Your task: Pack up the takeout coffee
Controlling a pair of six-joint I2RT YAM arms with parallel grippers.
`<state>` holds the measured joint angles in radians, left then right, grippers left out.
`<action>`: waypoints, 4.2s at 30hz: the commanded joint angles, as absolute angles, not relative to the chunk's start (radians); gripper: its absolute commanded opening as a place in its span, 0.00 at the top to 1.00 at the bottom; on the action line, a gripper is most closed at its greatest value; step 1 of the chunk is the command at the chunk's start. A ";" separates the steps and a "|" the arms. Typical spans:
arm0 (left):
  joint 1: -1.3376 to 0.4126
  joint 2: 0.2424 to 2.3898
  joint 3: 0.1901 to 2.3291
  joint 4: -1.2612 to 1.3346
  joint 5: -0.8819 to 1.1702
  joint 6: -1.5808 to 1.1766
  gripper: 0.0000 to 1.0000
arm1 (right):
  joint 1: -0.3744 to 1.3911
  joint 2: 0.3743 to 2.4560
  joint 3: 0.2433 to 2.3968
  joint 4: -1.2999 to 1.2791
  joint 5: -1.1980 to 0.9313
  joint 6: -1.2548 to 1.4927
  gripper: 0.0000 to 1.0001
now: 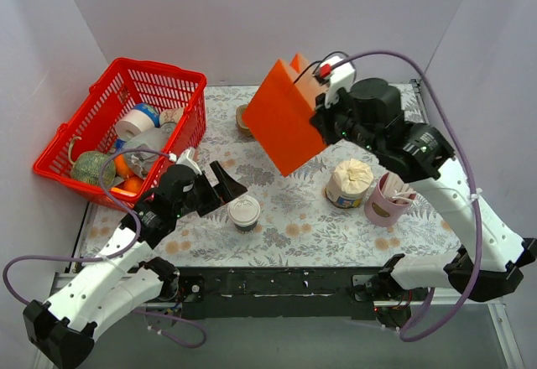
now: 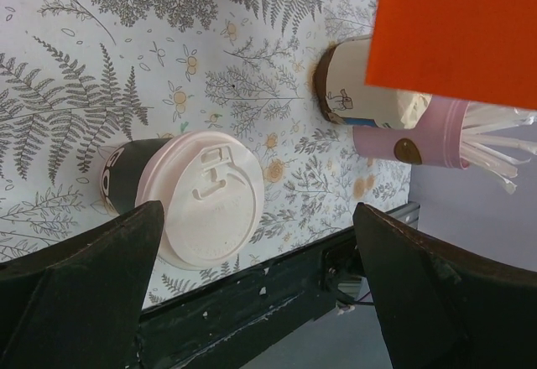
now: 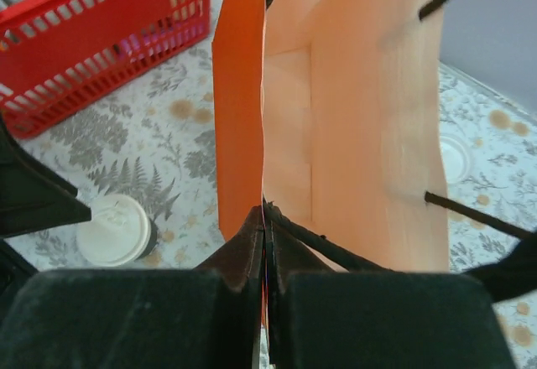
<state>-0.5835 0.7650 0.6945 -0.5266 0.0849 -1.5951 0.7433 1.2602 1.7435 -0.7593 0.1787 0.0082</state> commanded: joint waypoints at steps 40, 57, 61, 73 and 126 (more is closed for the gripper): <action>-0.646 1.213 1.150 -0.396 0.151 -1.562 0.02 | 1.065 1.118 1.508 -0.890 0.851 0.282 0.14; -0.788 1.330 1.235 -0.474 -0.073 -1.546 0.02 | 0.779 1.163 1.284 -0.609 0.302 0.129 0.22; -0.811 1.348 1.255 -0.503 -0.135 -1.563 0.02 | 0.778 1.157 1.310 -0.661 0.308 0.146 0.23; -0.850 1.336 1.255 -0.572 -0.196 -1.585 0.27 | 0.778 0.996 1.295 -0.649 0.049 0.114 0.18; -0.854 1.295 1.420 -1.066 -0.336 -1.591 1.00 | 0.778 1.149 1.319 -0.767 0.873 0.178 0.99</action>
<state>-0.8532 1.2819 1.3640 -0.9184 -0.2939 -1.6119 0.7841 1.1549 1.2671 -0.7292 0.6750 0.1844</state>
